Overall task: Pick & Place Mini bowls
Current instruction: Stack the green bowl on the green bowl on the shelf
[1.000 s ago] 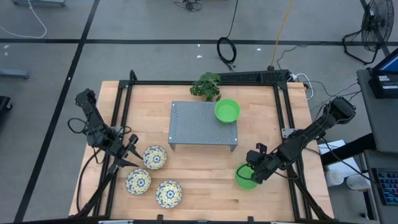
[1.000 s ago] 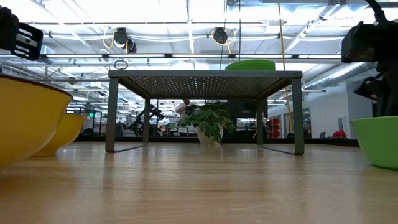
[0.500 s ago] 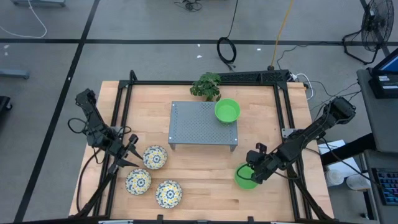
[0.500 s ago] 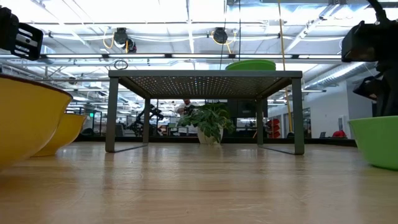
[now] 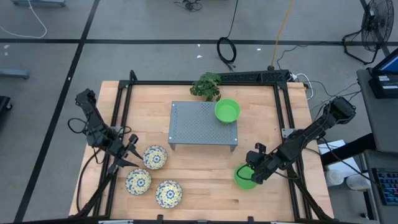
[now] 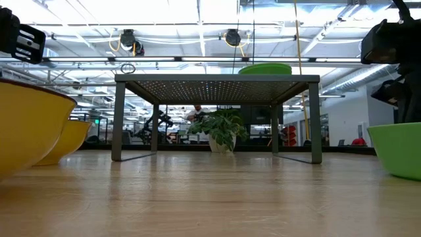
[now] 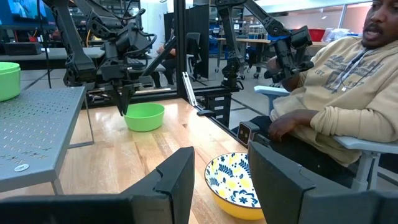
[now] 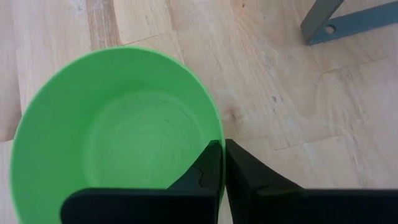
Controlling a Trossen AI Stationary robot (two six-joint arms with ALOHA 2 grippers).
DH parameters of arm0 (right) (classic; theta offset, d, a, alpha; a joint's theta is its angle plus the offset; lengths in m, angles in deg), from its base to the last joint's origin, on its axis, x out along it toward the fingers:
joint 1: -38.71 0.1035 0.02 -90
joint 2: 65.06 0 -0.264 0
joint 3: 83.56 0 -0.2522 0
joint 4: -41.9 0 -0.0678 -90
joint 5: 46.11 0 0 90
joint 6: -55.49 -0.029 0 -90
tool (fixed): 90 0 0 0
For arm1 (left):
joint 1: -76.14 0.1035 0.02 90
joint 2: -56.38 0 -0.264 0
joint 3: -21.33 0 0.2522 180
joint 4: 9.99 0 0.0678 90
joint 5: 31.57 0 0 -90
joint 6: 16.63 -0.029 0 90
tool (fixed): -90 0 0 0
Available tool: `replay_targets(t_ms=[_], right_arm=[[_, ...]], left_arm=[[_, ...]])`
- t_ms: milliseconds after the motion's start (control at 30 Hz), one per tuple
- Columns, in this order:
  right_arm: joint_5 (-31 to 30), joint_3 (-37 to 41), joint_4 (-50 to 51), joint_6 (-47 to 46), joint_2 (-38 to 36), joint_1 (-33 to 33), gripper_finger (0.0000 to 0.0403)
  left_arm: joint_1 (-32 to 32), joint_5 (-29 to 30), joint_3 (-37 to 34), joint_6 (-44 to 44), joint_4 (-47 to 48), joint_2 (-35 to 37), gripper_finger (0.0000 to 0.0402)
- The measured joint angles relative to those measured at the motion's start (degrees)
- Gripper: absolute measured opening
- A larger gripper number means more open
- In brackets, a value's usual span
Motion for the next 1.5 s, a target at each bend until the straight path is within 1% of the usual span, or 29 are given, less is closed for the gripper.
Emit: replay_targets(t_ms=[700,867,1067,1267,1500], right_arm=[[0.34,0.0,-0.84,5.46,0.0,0.0,0.0],[4.1,0.0,-2.81,9.41,0.0,0.0,0.0],[7.74,0.0,-6.76,16.56,0.04,0.0,0.0],[7.75,0.0,-9.28,19.04,0.04,0.0,0.0],[7.73,0.0,-9.79,19.36,0.04,0.0,0.0]], left_arm=[[-0.01,0.0,0.0,0.0,0.0,0.0,0.0152],[0.0,0.0,0.0,0.0,0.0,0.0,0.0152],[0.01,0.0,0.0,0.0,0.0,0.02,0.0152],[0.01,0.0,0.0,-0.02,0.0,0.02,0.0152],[-0.01,0.0,0.0,0.0,0.0,0.0,0.0152]])
